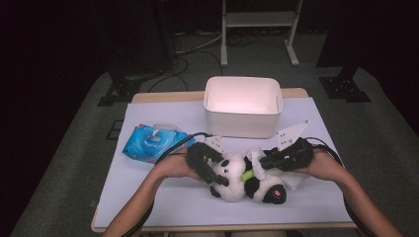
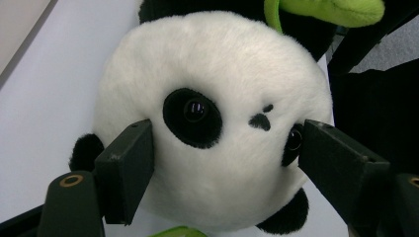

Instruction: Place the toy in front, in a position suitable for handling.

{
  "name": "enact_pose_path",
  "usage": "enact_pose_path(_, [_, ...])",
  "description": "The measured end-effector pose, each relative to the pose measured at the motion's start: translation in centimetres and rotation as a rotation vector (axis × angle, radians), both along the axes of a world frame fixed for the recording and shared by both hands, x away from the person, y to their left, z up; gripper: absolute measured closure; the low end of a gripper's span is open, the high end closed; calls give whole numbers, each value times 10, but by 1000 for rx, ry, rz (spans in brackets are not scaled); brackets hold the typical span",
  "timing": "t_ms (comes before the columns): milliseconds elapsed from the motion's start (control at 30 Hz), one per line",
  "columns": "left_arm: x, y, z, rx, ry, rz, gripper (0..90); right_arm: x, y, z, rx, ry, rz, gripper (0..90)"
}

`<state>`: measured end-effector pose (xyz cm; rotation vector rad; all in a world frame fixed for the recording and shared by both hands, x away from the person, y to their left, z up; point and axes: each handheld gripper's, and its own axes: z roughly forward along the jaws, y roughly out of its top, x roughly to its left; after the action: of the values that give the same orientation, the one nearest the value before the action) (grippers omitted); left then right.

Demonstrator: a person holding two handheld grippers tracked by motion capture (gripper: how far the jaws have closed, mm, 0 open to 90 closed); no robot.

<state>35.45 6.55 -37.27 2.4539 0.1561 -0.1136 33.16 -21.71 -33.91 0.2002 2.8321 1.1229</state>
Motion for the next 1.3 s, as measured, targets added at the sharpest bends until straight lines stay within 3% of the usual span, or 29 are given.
enact_pose_path(433, [0,-3,-1,23,-17,2,216,8,12,3,-44,-34,-23,646])
enact_pose_path(667, [0,-3,-2,30,-20,-1,220,14,19,2,-82,-5,-32,616])
enact_pose_path(767, [0,-4,-2,39,-25,-5,222,17,20,0,-88,34,-48,612])
enact_pose_path(833, [0,-5,-2,41,-26,-3,222,19,20,-1,-94,62,-66,622])
enact_pose_path(933, [0,-6,-2,43,-28,-5,222,20,21,-3,-116,66,-73,666])
enact_pose_path(1067, [-1,-4,-3,34,-30,-4,222,19,20,-5,-130,75,-48,833])
enact_pose_path(1300, [-1,-4,-2,40,-30,-8,222,18,22,11,-65,47,-6,866])
